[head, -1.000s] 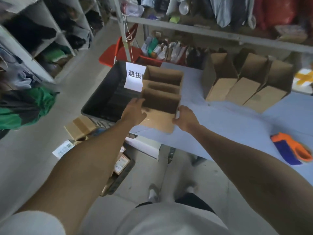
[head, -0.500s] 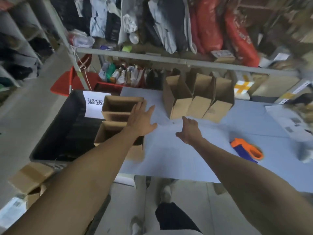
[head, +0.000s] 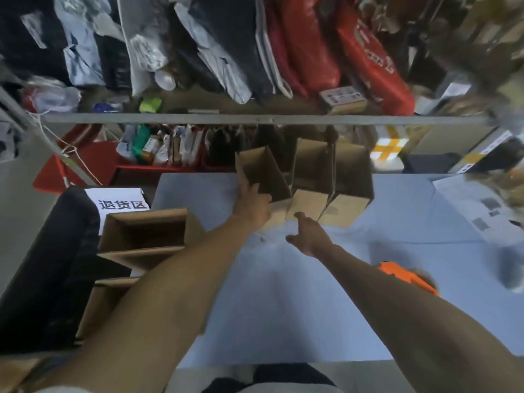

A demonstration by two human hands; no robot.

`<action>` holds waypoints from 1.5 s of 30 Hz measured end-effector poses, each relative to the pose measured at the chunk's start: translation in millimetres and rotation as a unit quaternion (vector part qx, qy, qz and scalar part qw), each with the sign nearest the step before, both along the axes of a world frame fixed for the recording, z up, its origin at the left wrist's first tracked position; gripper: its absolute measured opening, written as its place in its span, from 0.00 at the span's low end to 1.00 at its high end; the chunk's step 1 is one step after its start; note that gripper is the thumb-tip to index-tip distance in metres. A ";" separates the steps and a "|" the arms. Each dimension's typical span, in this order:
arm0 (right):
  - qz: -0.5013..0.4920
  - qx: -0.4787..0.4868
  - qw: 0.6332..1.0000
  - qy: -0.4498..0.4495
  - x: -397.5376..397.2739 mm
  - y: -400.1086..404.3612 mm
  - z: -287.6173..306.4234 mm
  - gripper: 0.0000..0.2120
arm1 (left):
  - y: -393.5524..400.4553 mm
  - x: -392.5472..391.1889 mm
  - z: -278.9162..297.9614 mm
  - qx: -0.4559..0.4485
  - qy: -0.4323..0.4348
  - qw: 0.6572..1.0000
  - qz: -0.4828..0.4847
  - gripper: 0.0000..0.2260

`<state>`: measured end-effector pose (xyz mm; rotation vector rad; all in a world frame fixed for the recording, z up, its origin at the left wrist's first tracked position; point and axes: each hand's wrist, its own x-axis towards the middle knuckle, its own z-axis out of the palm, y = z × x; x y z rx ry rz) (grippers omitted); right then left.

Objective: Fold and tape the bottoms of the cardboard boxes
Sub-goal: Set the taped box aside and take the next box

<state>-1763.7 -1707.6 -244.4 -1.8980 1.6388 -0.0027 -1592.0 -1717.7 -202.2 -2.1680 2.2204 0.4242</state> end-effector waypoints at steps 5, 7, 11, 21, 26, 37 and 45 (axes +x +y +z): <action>-0.056 0.032 0.996 -0.057 -9.0 -0.1 -1.9 0.38 | 6.7 -8.7 -6.8 -0.035 0.011 0.999 0.026 0.11; -0.094 0.062 0.988 -0.110 -7.1 4.5 1.5 0.37 | 20.4 -10.0 -5.7 -0.046 0.024 0.998 0.019 0.09; -0.214 0.171 0.926 -0.261 -1.7 25.7 10.0 0.29 | 65.6 -19.3 -8.8 -0.062 0.078 0.995 0.024 0.09; -0.280 0.142 0.924 -0.219 -13.3 110.2 -4.5 0.12 | 154.4 -15.8 -24.1 -0.100 0.111 0.989 0.011 0.17; -0.256 0.126 0.936 -0.207 -24.3 123.0 -1.9 0.18 | 147.6 -12.7 -8.9 -0.062 0.174 0.979 0.088 0.22; -0.223 0.141 0.933 -0.245 -50.9 104.6 13.1 0.23 | 135.3 -55.1 -9.9 -0.039 0.246 0.950 0.188 0.15; -0.193 0.073 0.960 -0.189 -80.1 86.2 15.1 0.20 | 144.0 -76.2 -14.9 0.008 0.265 0.953 0.150 0.18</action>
